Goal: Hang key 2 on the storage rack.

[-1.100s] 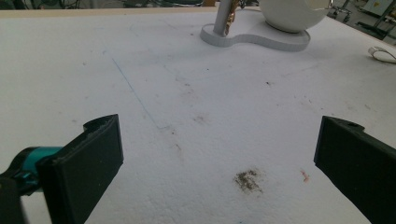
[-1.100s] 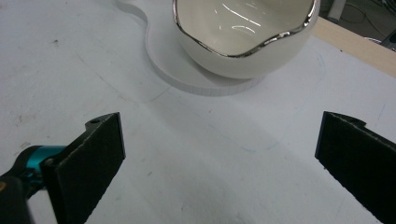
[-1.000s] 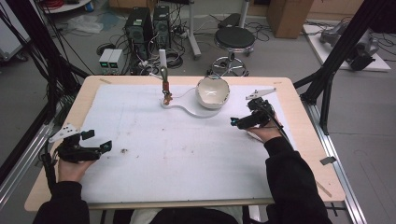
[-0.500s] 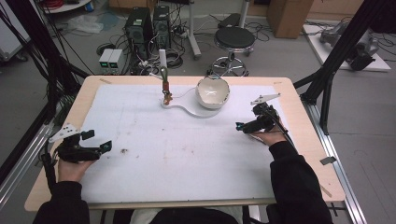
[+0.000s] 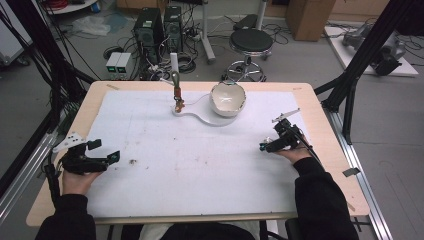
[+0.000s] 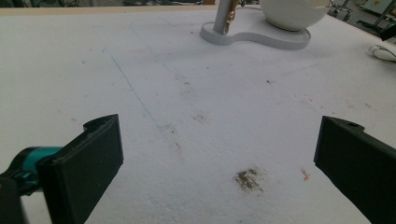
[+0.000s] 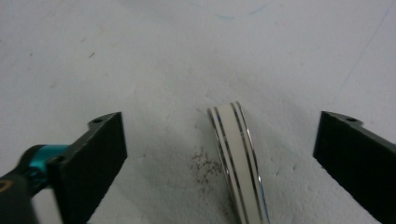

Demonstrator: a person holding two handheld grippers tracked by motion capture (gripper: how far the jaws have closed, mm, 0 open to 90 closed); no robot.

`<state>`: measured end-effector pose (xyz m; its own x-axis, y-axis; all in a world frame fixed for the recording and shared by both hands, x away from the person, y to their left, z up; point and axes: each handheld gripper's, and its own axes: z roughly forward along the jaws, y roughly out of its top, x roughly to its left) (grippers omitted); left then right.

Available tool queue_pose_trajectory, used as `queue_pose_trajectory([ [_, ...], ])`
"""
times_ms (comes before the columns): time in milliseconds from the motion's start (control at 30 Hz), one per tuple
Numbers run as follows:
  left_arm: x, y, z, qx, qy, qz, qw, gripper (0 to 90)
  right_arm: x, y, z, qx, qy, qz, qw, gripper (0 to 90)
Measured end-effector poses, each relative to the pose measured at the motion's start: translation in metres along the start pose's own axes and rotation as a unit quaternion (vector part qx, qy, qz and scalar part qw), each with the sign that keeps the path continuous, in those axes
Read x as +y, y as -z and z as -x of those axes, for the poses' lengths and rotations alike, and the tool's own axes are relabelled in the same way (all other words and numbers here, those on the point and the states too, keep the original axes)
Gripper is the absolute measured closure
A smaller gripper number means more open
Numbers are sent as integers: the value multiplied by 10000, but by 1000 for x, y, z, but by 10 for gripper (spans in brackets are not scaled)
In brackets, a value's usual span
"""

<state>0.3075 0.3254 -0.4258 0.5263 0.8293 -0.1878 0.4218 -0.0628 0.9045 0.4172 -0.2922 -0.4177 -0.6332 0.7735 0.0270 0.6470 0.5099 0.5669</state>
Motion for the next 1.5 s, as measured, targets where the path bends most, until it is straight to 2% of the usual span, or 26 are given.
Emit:
queue_pose_trajectory([
  [133,0,0,0,-1,-8,-9,10000,18,-2,1,0,-14,11,-45,10000,88],
  [167,0,0,0,-4,-13,-15,10000,17,-2,1,0,14,28,-76,10000,154],
  [233,0,0,0,-4,-8,-10,10000,17,-2,1,0,27,43,-144,9999,196],
  [267,0,0,0,-6,-5,-12,10000,18,-2,0,-1,-12,50,-172,9998,247],
  [333,0,0,0,-9,-11,-11,10000,18,-2,-1,-2,-98,75,-217,9997,291],
  [433,0,0,0,-7,-14,-14,10000,18,-2,-3,-2,-177,113,-245,9995,396],
  [500,0,1,0,-8,-15,-13,10000,18,-2,-3,-2,-131,188,-265,9994,496],
  [567,0,0,0,-6,-13,-8,10000,18,-2,-3,-4,-216,171,-324,9991,550],
  [667,0,1,0,-6,-16,-12,10000,18,-2,-3,-4,-349,150,-343,9987,678],
  [733,0,1,1,0,-7,-6,10000,18,-2,-2,-2,-319,91,-338,9989,732],
  [800,0,1,0,-2,-13,-13,10000,18,-3,1,-3,-153,84,-273,9995,736],
  [967,0,0,1,-7,-21,-23,10000,17,-2,12,-7,-197,105,-35,9997,738],
  [1133,0,1,1,-6,-23,-19,10000,18,1,22,-11,-48,59,288,9996,738],
  [1267,0,1,2,-24,-8,-22,10000,18,4,34,-15,59,-13,666,9978,738],
  [1333,0,1,2,-35,-9,-42,10000,18,5,38,-16,205,-52,795,9966,738],
  [1500,0,1,3,-47,-12,-23,10000,18,10,50,-21,276,21,1089,9937,738],
])
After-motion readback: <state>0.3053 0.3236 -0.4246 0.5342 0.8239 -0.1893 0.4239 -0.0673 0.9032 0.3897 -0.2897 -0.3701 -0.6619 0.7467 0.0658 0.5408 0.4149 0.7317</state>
